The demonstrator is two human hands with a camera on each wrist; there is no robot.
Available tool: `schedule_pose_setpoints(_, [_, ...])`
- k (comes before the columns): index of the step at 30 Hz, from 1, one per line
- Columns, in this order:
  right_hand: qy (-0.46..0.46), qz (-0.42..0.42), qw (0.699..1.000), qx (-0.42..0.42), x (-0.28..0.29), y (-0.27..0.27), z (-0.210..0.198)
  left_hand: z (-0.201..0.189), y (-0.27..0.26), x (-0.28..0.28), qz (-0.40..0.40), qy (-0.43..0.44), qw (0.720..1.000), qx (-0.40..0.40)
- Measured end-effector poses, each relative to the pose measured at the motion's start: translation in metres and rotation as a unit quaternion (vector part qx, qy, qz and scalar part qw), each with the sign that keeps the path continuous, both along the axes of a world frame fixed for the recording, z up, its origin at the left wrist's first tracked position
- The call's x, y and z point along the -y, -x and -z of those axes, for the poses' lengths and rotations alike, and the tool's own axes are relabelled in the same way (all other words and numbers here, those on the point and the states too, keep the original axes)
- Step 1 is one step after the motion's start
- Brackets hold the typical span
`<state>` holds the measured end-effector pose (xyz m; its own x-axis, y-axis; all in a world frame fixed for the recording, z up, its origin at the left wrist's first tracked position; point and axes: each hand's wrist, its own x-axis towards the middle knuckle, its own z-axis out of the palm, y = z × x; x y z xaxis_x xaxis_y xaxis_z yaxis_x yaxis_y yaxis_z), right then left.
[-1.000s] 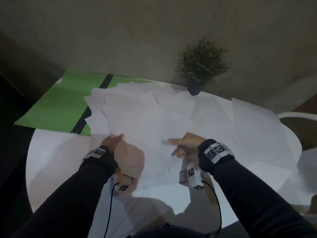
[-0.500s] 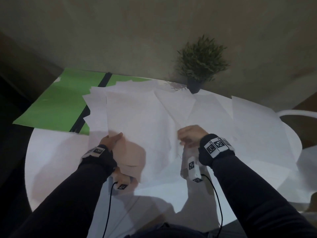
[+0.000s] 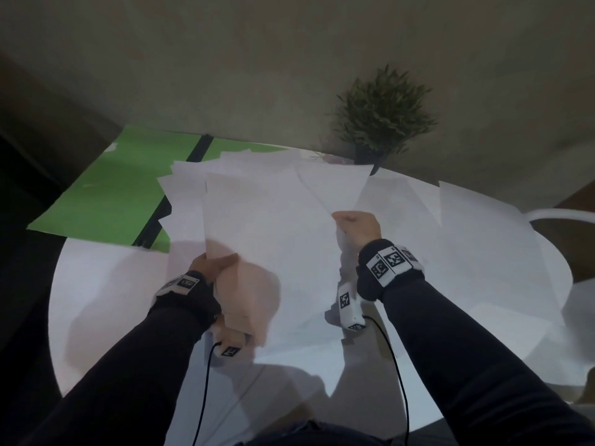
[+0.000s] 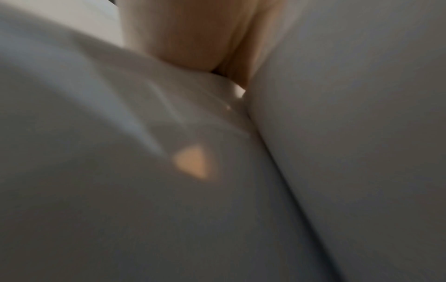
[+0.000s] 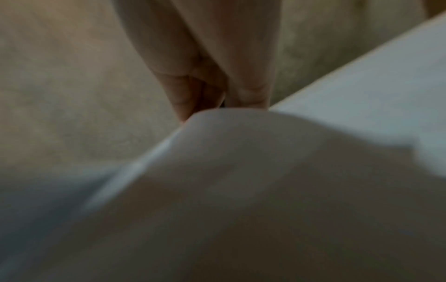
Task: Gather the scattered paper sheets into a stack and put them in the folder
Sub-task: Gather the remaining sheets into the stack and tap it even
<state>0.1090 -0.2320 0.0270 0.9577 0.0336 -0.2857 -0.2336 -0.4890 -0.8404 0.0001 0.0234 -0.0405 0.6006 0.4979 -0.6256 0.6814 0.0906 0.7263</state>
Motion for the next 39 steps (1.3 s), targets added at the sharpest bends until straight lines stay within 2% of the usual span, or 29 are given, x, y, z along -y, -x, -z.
schedule_pose_setpoints(4, [0.046, -0.038, 0.989, 0.133, -0.017, -0.001, -0.038, -0.002, 0.000, 0.002, 0.007, -0.009, 1.000, 0.005])
schedule_pose_setpoints(6, [0.046, -0.051, 0.985, 0.161, -0.026, -0.001, -0.053, -0.005, 0.001, 0.003, 0.009, -0.013, 1.000, 0.006])
schedule_pose_setpoints(9, [0.019, -0.045, 0.988, 0.146, -0.030, -0.005, -0.064, -0.006, 0.003, 0.003, 0.007, -0.012, 1.000, 0.007])
schedule_pose_setpoints(14, [0.087, -0.048, 0.992, 0.071, -0.009, -0.016, -0.058, -0.009, 0.002, 0.004, 0.002, -0.002, 1.000, 0.001])
schedule_pose_setpoints(16, [0.094, -0.017, 0.992, 0.081, 0.001, -0.018, -0.059, -0.010, 0.002, 0.004, -0.011, 0.020, 1.000, 0.008])
schedule_pose_setpoints(20, [0.113, -0.010, 0.967, 0.227, 0.007, -0.015, -0.087, -0.011, 0.001, 0.003, -0.018, 0.037, 0.999, 0.004])
schedule_pose_setpoints(24, [0.104, -0.093, 0.906, 0.399, -0.006, -0.004, -0.124, -0.014, 0.002, 0.004, -0.026, 0.040, 0.999, 0.007])
schedule_pose_setpoints(27, [0.000, -0.139, 0.865, 0.482, -0.013, 0.005, -0.149, -0.014, 0.002, 0.004, -0.021, 0.039, 0.999, 0.009])
schedule_pose_setpoints(29, [-0.126, -0.155, 0.843, 0.499, -0.014, 0.009, -0.164, -0.017, 0.003, 0.005, -0.019, 0.043, 0.999, 0.006])
schedule_pose_setpoints(31, [-0.305, -0.139, 0.827, 0.451, -0.013, 0.009, -0.175, -0.015, 0.004, 0.004, -0.021, 0.040, 0.999, -0.001])
schedule_pose_setpoints(33, [-0.493, -0.113, 0.795, 0.335, -0.007, 0.002, -0.175, -0.007, 0.002, 0.000, -0.028, 0.037, 0.999, 0.005])
schedule_pose_setpoints(34, [-0.557, -0.100, 0.782, 0.260, -0.003, -0.003, -0.169, -0.010, 0.004, 0.001, -0.022, 0.036, 0.999, 0.004])
schedule_pose_setpoints(35, [-0.577, -0.080, 0.791, 0.190, 0.001, -0.008, -0.159, -0.021, 0.006, 0.006, -0.013, 0.033, 0.999, -0.002])
schedule_pose_setpoints(36, [-0.547, -0.056, 0.825, 0.127, 0.003, -0.012, -0.144, -0.026, 0.007, 0.009, -0.006, 0.030, 1.000, -0.003])
schedule_pose_setpoints(37, [-0.473, -0.040, 0.877, 0.075, 0.005, -0.015, -0.126, -0.028, 0.008, 0.010, -0.002, 0.022, 1.000, -0.009])
schedule_pose_setpoints(38, [-0.362, -0.041, 0.931, 0.031, 0.007, -0.015, -0.106, -0.032, 0.009, 0.013, -0.001, 0.009, 1.000, -0.017])
schedule_pose_setpoints(39, [-0.238, -0.056, 0.970, -0.007, 0.010, -0.016, -0.083, -0.031, 0.009, 0.012, 0.001, 0.004, 1.000, -0.018])
